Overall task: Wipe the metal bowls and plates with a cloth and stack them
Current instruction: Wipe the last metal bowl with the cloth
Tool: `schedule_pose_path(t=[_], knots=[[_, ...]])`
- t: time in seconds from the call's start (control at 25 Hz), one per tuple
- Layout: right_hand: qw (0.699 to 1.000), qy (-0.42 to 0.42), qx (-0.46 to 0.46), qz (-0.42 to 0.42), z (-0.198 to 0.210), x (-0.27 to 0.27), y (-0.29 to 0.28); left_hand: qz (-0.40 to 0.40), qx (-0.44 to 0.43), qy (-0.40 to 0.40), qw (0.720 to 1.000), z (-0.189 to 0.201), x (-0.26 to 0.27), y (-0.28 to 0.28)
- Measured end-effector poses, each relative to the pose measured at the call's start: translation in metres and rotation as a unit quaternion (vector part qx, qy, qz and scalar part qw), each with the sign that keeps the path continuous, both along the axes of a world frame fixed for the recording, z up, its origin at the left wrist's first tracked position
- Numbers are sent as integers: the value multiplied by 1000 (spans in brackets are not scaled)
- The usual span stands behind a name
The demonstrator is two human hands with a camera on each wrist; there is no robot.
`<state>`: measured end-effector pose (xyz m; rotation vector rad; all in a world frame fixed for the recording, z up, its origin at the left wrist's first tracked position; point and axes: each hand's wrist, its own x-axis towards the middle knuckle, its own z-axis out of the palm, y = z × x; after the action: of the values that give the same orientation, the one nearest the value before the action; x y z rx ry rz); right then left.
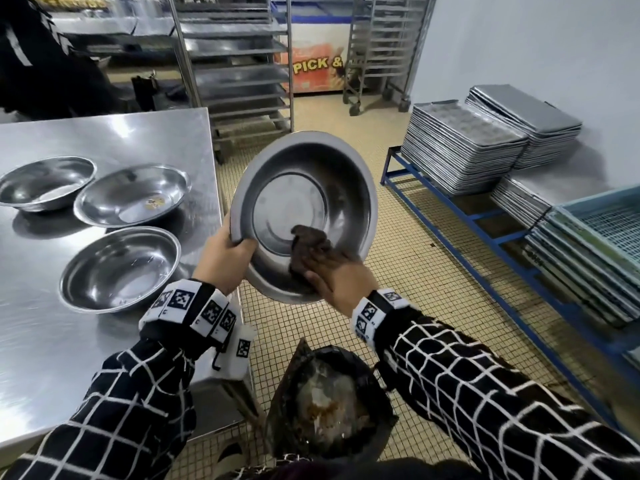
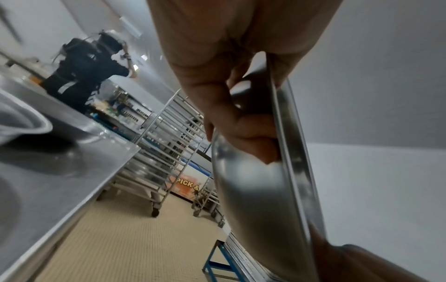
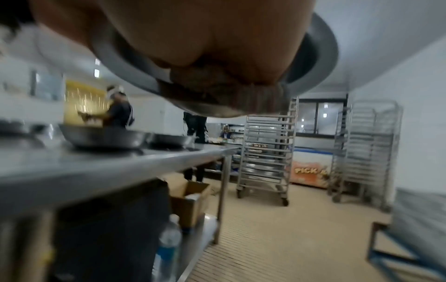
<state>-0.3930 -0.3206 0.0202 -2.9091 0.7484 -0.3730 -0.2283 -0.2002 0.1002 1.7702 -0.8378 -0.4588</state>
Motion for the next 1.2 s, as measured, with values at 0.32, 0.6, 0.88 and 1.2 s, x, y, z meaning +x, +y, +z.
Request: schedule_pose_path(t=[0.32, 0.6, 0.88, 1.2], knots=[[983, -132, 125, -19, 4, 22, 46, 70, -63, 48, 994, -5, -3, -10], [973, -177, 40, -143, -3, -5, 7, 58, -68, 129, 988, 8, -5, -11], [916, -266, 146, -262, 40, -23, -44, 25, -3, 206, 978, 5, -13, 1], [849, -334, 272, -306, 59, -37, -45, 6, -46, 207, 977, -5, 1, -1]])
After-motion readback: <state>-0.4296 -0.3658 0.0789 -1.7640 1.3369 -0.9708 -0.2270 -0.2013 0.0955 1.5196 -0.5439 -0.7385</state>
